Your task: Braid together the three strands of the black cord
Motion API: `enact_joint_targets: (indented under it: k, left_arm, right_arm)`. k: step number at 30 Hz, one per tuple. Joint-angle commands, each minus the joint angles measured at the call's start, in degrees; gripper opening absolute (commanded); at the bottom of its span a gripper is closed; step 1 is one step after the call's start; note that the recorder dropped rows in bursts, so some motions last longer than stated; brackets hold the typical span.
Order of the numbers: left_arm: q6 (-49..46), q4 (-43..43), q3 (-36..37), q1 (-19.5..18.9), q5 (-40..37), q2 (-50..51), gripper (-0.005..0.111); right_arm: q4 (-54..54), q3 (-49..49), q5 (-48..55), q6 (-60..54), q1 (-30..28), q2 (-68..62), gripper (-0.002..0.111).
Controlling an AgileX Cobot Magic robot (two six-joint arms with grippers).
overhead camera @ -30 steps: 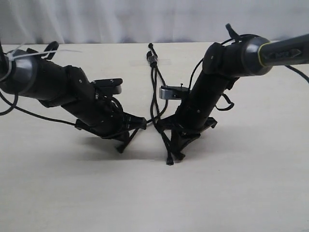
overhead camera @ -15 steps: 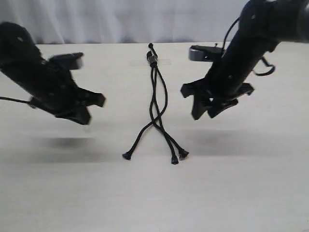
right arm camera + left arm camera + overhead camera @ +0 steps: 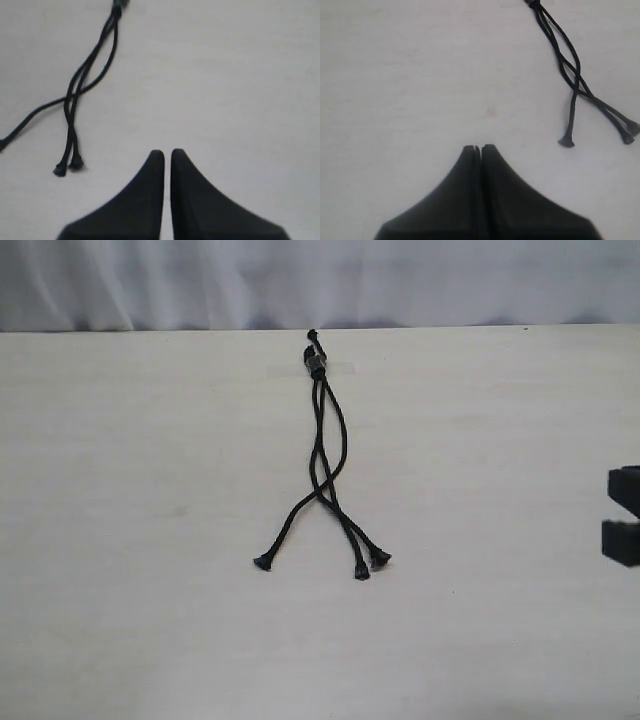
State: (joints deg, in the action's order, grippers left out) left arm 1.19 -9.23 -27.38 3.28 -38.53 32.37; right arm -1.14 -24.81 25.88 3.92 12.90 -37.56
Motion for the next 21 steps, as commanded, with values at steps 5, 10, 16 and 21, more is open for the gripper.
enact_joint_targets:
  k: [5, 10, 16, 21]
  left_arm:
    - [0.2, -0.4, 1.0, -0.2, -4.9, -7.7, 0.000]
    - [0.2, -0.4, 1.0, -0.2, -4.9, -7.8, 0.000]
    - [0.2, -0.4, 1.0, -0.2, -4.9, -7.8, 0.000]
    - [0.2, -0.4, 1.0, -0.2, -4.8, -7.8, 0.000]
  right_arm:
    - [-0.6, 12.9, -1.6, -0.1, -0.1, 23.1, 0.004]
    - [-0.6, 14.8, -0.1, -0.1, -0.1, 33.6, 0.004]
    - [-1.4, 15.6, -1.4, -0.2, -3.0, 37.6, 0.004]
    - [0.0, 16.4, -1.2, -1.2, -9.6, 37.6, 0.004]
